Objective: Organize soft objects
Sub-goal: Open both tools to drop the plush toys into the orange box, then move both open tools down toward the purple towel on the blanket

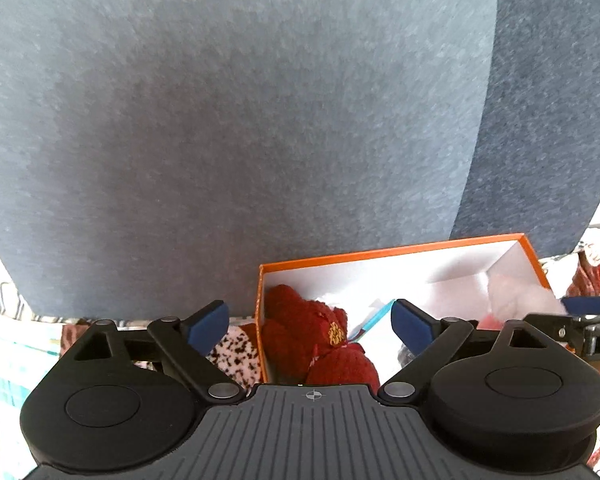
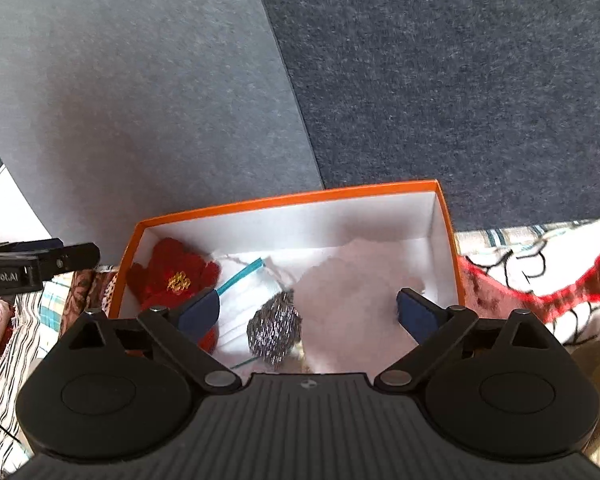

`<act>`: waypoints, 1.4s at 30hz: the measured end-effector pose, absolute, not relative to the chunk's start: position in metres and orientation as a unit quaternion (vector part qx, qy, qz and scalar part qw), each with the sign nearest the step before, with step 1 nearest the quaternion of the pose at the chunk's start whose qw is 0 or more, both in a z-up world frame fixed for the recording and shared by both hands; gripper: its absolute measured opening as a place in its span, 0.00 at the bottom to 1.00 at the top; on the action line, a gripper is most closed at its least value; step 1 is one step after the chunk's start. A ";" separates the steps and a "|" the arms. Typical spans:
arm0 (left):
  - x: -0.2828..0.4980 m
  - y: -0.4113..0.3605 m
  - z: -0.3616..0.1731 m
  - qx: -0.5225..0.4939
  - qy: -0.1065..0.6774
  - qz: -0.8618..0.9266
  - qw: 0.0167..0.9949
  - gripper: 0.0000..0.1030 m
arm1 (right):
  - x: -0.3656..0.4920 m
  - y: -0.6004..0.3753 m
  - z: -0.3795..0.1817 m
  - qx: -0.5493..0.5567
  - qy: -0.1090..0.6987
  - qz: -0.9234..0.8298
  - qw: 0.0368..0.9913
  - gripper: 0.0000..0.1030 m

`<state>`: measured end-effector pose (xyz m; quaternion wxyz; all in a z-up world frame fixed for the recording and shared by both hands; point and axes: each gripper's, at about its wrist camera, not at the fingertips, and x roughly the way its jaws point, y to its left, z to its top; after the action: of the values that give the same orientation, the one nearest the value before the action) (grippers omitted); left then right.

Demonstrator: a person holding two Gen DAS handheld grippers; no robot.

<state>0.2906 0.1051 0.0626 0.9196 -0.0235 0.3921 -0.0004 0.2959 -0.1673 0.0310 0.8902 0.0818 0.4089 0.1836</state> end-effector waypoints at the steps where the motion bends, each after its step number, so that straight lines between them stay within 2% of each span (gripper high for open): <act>1: 0.285 0.106 0.066 -0.025 0.389 0.000 0.921 1.00 | 0.291 -0.169 0.031 0.081 0.410 0.185 0.889 0.94; 13: 0.174 0.124 0.086 -0.055 0.356 0.022 0.933 1.00 | 0.181 -0.168 0.034 0.019 0.420 0.246 0.873 0.94; 17: 0.127 0.134 0.083 -0.076 0.355 0.040 0.931 1.00 | 0.141 -0.161 0.023 -0.006 0.448 0.275 0.851 0.94; 27: 0.034 0.142 0.037 -0.148 0.406 0.071 0.899 1.00 | 0.060 -0.134 -0.040 -0.070 0.549 0.302 0.776 0.93; 42: -0.034 0.141 -0.004 -0.182 0.462 0.092 0.863 1.00 | 0.023 -0.111 -0.094 -0.175 0.602 0.303 0.717 0.93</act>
<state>-0.0337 0.1406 -0.0037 0.8632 -0.1824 0.4617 0.0924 0.0226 -0.1109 -0.0937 0.7175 -0.1753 0.6024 0.3027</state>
